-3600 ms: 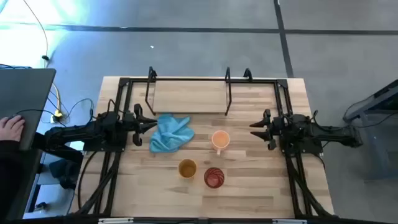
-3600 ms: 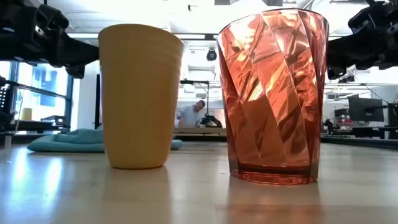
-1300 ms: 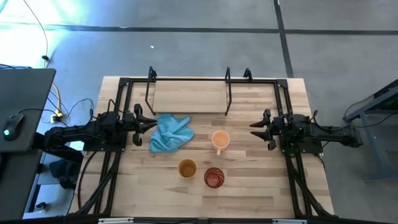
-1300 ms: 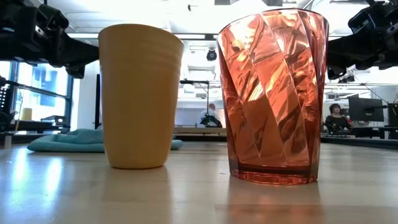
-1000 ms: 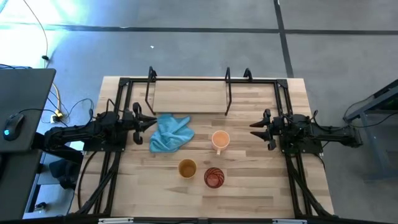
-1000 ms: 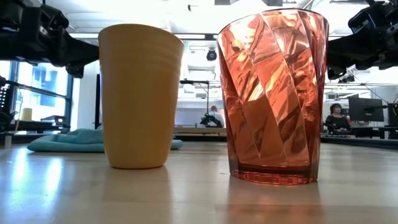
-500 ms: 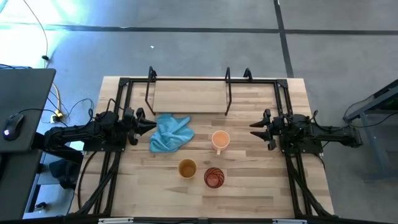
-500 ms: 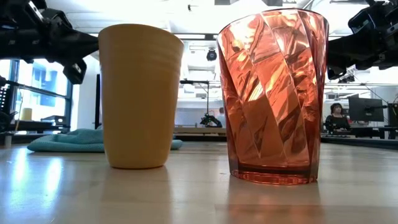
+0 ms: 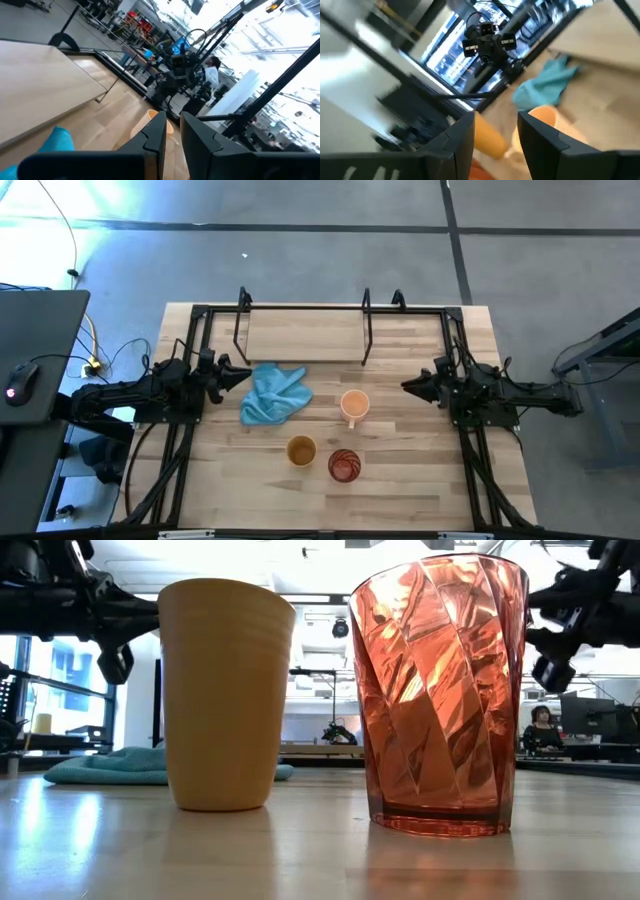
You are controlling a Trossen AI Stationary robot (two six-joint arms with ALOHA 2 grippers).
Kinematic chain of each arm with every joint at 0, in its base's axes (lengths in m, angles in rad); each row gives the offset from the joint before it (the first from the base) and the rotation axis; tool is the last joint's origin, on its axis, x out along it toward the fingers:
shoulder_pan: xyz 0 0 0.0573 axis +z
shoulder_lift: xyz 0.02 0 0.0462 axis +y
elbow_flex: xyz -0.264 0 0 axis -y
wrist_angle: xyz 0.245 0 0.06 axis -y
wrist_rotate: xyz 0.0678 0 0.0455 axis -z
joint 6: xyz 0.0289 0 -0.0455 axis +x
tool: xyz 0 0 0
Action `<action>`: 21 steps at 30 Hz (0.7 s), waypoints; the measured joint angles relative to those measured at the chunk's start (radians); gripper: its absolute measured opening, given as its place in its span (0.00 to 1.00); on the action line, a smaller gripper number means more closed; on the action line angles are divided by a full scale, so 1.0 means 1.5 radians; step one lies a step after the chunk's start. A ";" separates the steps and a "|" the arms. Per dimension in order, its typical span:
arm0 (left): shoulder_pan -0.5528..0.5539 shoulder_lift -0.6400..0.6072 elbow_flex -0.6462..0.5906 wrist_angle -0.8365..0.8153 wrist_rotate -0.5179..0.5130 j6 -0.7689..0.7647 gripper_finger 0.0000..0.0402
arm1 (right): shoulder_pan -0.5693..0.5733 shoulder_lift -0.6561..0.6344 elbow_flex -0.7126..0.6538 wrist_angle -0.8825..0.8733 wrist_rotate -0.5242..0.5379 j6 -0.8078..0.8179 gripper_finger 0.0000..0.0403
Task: Stack small to large cups/mugs on shelf
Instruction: Put the yellow cup on the shelf
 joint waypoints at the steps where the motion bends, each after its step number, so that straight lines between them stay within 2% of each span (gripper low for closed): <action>1: 0.000 0.000 0.000 0.000 0.000 -0.001 0.12 | 0.000 0.000 0.000 0.000 0.000 0.023 0.35; 15: 0.000 0.000 0.000 -0.041 0.032 -0.001 0.12 | 0.000 0.000 0.000 0.000 0.001 0.051 0.35; 18: 0.000 0.000 0.000 -0.041 0.037 -0.064 0.12 | 0.000 0.000 0.000 -0.001 0.001 0.051 0.35; 21: 0.000 0.000 0.000 -0.034 0.070 -0.096 0.12 | 0.000 0.000 0.000 -0.001 0.001 0.050 0.35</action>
